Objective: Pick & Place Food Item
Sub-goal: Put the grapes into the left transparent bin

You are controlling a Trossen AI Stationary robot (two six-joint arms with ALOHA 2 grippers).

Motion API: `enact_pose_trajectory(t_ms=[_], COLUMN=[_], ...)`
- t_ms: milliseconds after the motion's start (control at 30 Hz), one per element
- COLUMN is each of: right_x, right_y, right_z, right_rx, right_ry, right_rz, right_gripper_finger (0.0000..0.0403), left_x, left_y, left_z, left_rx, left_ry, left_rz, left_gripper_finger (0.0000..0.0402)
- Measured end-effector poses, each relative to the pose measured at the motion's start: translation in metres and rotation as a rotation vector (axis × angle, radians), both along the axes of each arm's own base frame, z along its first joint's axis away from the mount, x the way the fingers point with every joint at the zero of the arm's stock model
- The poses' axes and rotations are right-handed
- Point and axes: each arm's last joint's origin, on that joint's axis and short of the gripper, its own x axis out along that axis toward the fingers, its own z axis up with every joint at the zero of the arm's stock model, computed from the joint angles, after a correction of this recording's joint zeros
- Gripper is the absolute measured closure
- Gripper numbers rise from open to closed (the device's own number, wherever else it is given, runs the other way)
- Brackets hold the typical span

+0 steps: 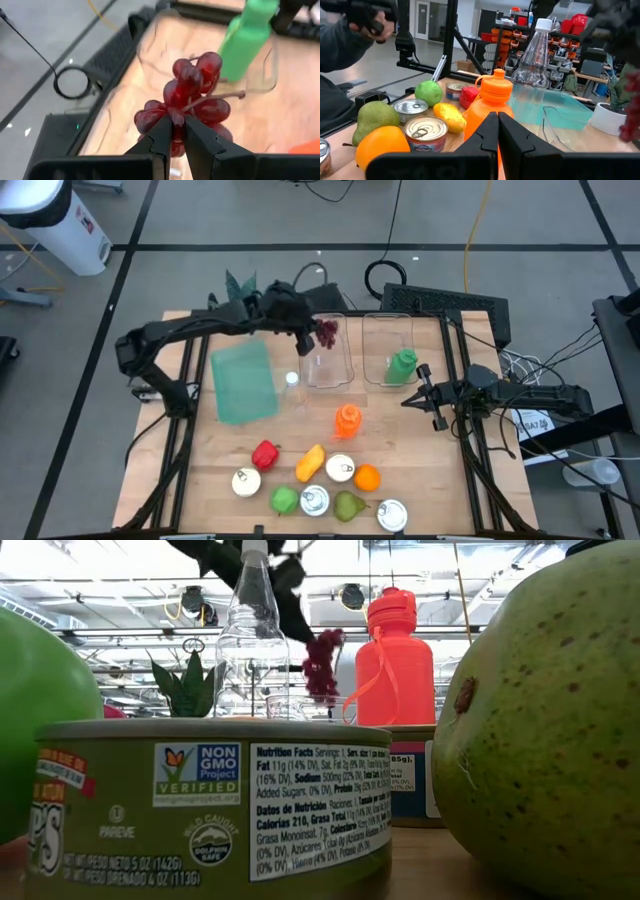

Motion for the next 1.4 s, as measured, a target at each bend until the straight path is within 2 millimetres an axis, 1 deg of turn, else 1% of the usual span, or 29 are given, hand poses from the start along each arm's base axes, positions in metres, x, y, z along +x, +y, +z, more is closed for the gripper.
enact_pose_trajectory(t_ms=[200, 367, 767, 833, 900, 1000, 1400], right_x=[0.0, 0.0, 0.001, 0.001, 0.002, 0.002, 0.003], right_y=[0.0, 0.0, 0.0, 0.0, 0.0, 0.0, 0.0], right_z=[0.0, 0.0, -0.001, -0.002, -0.002, -0.002, -0.002], right_rx=[0.003, 0.003, 0.004, 0.004, 0.005, 0.004, 0.002], right_ry=[0.001, 0.001, 0.013, 0.019, 0.025, 0.027, 0.028], right_rz=[0.0, 0.0, 0.0, 0.0, 0.0, -0.001, -0.003], right_gripper_finger=[0.0403, 0.0403, 0.0403, 0.0403, 0.0403, 0.0403, 0.0403], left_x=[0.01, 0.016, 0.019, 0.021, 0.023, 0.025, 0.029], left_y=[0.006, 0.008, 0.008, 0.009, 0.01, 0.011, 0.011], left_z=[-0.03, -0.046, -0.061, -0.067, -0.078, -0.089, -0.11], left_rx=[-0.044, -0.071, -0.076, -0.081, -0.086, -0.091, -0.098], left_ry=[0.114, 0.167, 0.241, 0.263, 0.308, 0.35, 0.433], left_rz=[-0.002, -0.001, -0.029, -0.032, -0.034, -0.042, -0.078], left_gripper_finger=[0.0352, 0.0352, 0.0352, 0.0352, 0.0352, 0.0352, 0.0352])
